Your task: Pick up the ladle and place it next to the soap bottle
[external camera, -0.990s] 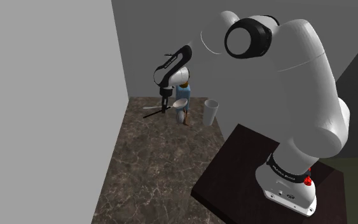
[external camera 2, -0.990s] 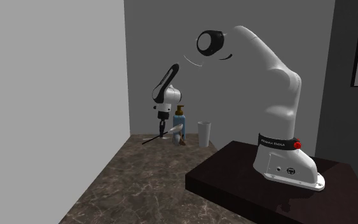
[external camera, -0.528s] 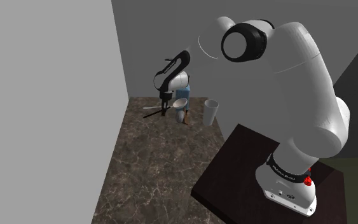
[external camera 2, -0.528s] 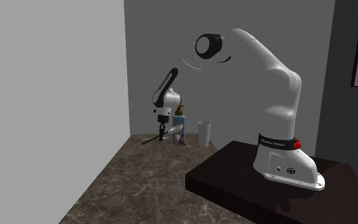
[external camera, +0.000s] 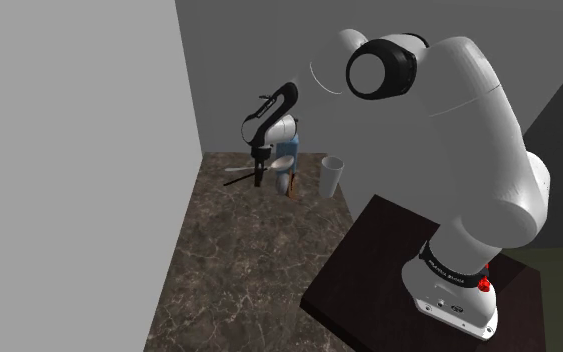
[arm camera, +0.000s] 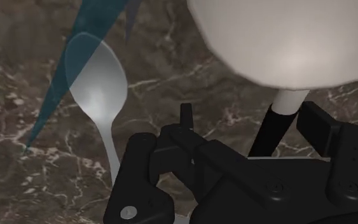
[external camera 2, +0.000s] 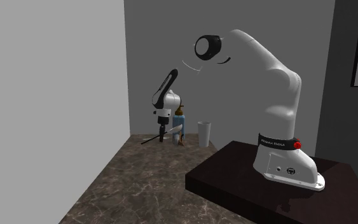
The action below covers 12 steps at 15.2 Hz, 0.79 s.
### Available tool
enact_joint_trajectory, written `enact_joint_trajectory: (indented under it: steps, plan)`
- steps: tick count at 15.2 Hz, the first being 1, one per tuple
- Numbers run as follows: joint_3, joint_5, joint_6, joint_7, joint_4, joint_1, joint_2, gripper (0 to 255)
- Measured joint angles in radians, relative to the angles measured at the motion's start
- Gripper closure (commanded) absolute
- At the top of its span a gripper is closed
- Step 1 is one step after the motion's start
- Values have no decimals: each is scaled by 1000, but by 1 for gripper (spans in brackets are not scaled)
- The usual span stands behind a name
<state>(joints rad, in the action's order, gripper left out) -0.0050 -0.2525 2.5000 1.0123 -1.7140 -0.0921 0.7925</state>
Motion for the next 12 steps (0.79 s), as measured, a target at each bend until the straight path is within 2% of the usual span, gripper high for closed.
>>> enact_joint_trajectory:
  steps: [3,7,12]
  plan:
    - [0,0,-1,0,-1,0,0,0]
    - [-9,7,-52,1,-27,-7,-76,0]
    - [-12,11,-73,-5,-30,-5,-100,0]
